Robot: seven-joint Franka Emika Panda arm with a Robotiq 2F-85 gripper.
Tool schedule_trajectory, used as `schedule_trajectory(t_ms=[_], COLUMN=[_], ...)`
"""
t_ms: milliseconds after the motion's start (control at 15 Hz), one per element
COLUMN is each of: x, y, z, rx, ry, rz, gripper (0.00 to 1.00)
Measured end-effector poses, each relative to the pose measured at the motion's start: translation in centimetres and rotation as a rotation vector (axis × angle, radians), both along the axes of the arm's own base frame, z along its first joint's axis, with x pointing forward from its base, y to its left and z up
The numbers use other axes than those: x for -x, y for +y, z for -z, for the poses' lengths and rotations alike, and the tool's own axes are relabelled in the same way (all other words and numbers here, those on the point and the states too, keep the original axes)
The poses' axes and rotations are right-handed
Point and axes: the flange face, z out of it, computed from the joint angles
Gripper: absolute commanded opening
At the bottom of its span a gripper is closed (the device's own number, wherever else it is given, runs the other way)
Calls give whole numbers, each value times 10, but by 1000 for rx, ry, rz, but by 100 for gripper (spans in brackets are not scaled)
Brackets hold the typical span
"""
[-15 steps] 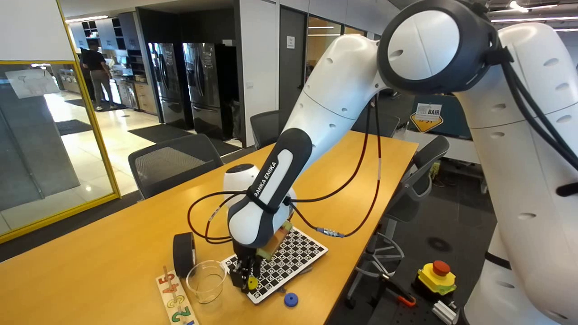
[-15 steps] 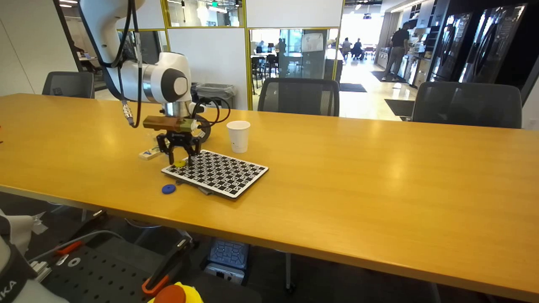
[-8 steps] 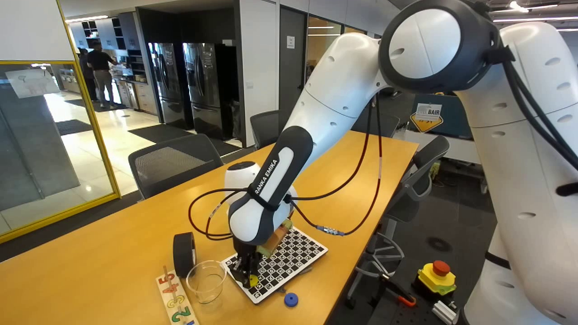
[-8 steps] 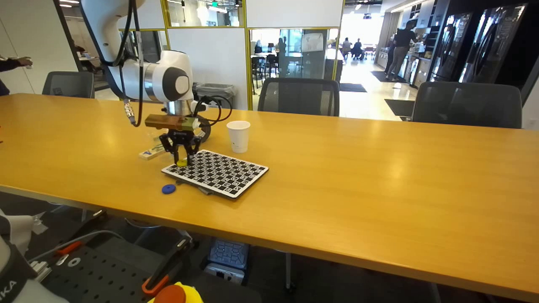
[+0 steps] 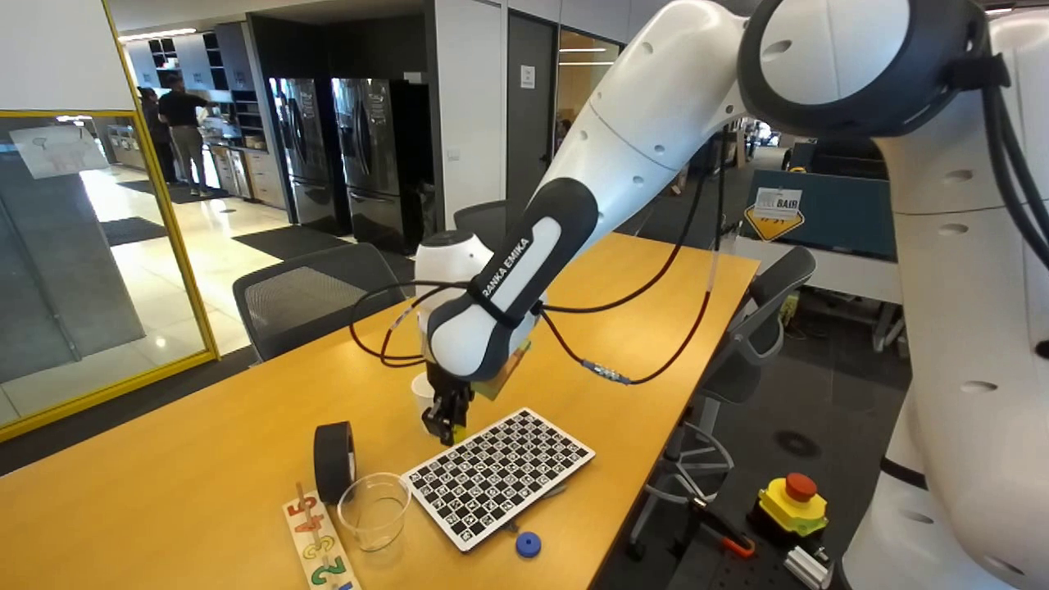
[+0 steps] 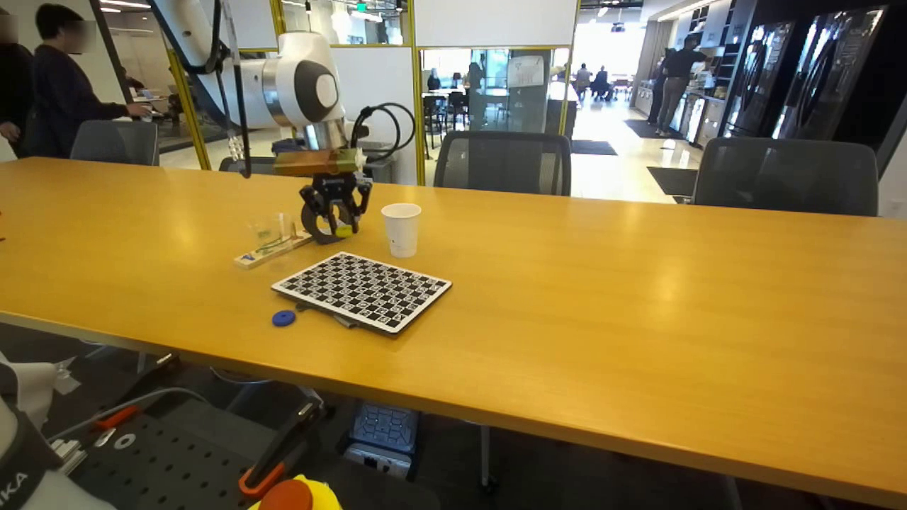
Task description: Put the yellow discs in the white cup and the blue disc in the clear cup
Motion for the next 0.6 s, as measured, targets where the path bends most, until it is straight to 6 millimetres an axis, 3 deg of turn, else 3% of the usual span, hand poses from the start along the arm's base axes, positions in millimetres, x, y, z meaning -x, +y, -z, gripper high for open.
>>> schedule_trajectory(t_ms=[267,400,600], x=[-26,-37,-54], y=[-17,-21,-29], z=[-63,-76,-79], rx=[34,35,38], ry=[-101,-122,-125], rz=[4,13,33], gripper=[21,21,21])
